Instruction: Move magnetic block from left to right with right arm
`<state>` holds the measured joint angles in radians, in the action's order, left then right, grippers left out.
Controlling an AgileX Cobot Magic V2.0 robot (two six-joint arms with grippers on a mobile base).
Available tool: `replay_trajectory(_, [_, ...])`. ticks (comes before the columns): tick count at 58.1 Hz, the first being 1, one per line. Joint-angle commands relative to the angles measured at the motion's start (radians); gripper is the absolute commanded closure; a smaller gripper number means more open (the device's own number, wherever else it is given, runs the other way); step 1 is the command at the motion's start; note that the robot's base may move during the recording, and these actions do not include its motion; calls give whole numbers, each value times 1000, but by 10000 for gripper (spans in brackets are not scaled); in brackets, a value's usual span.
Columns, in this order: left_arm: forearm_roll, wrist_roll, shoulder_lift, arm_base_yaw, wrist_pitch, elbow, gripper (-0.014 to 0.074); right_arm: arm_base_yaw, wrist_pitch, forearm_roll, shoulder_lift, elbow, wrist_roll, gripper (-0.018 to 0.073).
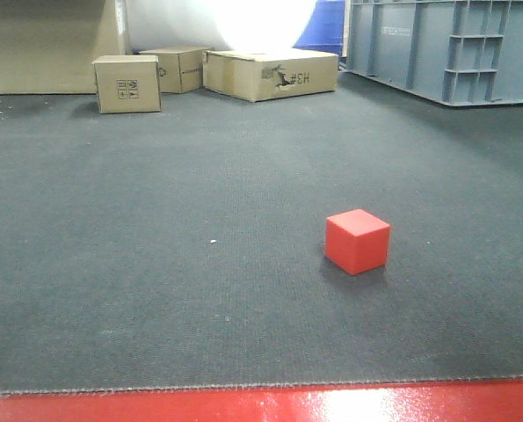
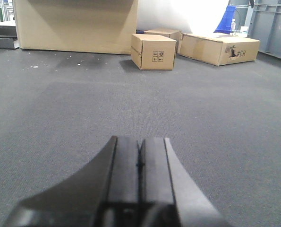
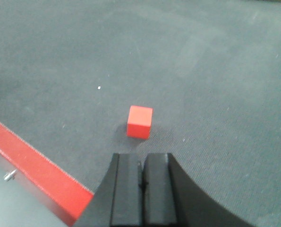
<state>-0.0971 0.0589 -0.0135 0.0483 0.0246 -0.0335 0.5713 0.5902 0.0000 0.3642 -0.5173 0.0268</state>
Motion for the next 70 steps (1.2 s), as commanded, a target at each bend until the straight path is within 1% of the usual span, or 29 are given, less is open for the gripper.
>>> replay_trajectory(1, [-5, -7, -10, 6, -81, -8, 722, -24, -128, -45, -1, -10, 1, 497])
replay_trajectory(6, [-5, -7, -10, 6, -81, -8, 722, -91, -157, -64, -33, 26, 2, 497])
replay_trajectory(11, [-5, -7, -10, 6, -81, -8, 722, -203, -181, -70, -89, 85, 2, 497])
replay_trajectory(12, [-5, -7, -10, 6, -81, -8, 722, -240, -197, -70, -104, 103, 2, 497])
replay_trajectory(17, [-5, -7, -10, 6, -81, -8, 722, -349, -262, -70, -164, 178, 2, 497])
replay_trajectory(20, [-5, -7, -10, 6, -81, -8, 722, -427, -325, -65, -213, 242, 2, 497])
replay_trajectory(27, [-5, -7, -10, 6, -81, -8, 722, -533, -429, -61, -291, 355, 2, 497])
replay_trajectory(33, [-5, -7, -10, 6, -81, -8, 722, -605, -517, -20, -350, 444, 2, 497])
replay_trajectory(41, [-5, -7, -10, 6, -81, -8, 722, -651, -649, 46, -395, 553, 2, 497])
replay_trajectory(43, [-5, -7, -10, 6, -81, -8, 722, -655, -612, 54, -396, 548, 2, 497])
replay_trajectory(47, [-5, -7, -10, 6, -81, -8, 722, -655, -603, 50, -396, 548, 3, 497])
replay_trajectory(70, [-5, -7, -10, 6, -81, -8, 722, -655, -595, 49, -396, 548, 3, 497])
